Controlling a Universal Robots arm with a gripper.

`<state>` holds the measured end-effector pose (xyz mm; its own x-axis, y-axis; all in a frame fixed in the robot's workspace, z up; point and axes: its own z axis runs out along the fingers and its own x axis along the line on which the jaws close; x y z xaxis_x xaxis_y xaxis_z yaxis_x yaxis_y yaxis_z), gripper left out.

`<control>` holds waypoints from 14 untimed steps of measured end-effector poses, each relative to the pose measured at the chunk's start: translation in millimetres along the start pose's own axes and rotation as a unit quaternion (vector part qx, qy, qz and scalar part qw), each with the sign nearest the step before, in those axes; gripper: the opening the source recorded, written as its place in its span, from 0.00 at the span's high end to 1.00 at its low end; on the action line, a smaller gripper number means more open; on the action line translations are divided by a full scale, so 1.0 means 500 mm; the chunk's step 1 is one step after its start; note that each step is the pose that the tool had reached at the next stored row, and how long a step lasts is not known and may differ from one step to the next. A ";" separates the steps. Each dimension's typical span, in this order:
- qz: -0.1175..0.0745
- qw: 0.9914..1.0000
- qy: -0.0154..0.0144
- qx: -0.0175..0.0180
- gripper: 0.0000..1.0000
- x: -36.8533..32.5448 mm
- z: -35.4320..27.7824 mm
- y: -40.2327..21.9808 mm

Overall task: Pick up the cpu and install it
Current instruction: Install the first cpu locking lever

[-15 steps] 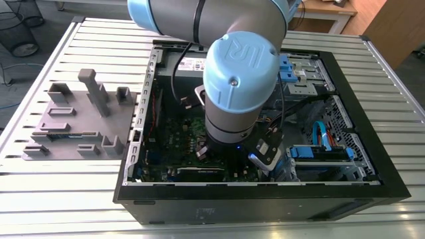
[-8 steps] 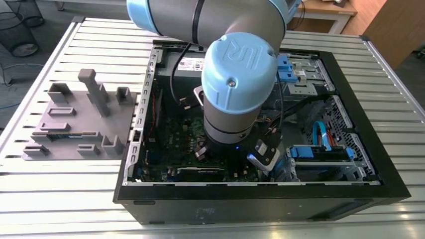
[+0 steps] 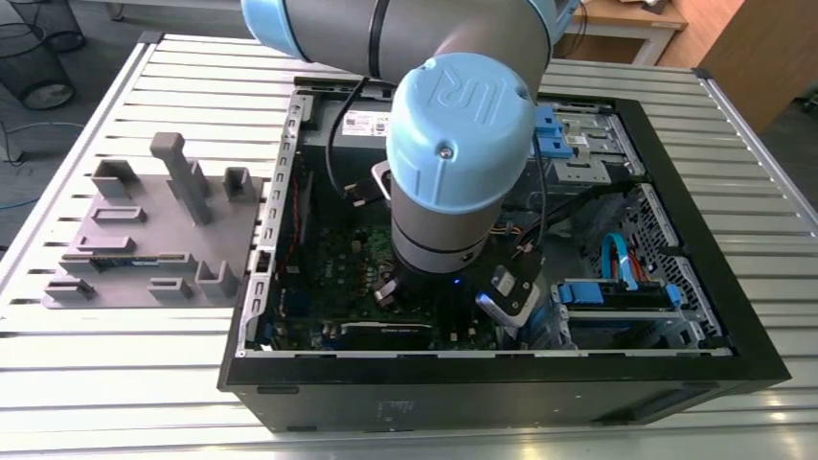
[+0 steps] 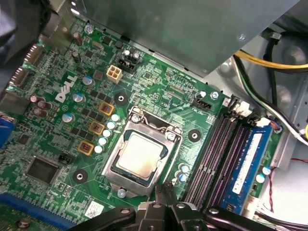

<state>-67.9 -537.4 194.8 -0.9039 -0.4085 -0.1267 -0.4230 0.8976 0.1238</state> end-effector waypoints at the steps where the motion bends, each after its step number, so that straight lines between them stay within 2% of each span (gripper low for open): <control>1: 0.000 1.000 0.000 0.000 0.89 0.000 -0.004 0.000; 8: 0.001 1.000 0.000 0.000 0.89 -0.004 -0.028 0.004; 14: 0.001 1.000 0.001 0.000 0.89 -0.004 -0.029 0.004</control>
<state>-68.0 -537.3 209.7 -0.9049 -0.4067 -0.1253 -0.4210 0.8986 0.1237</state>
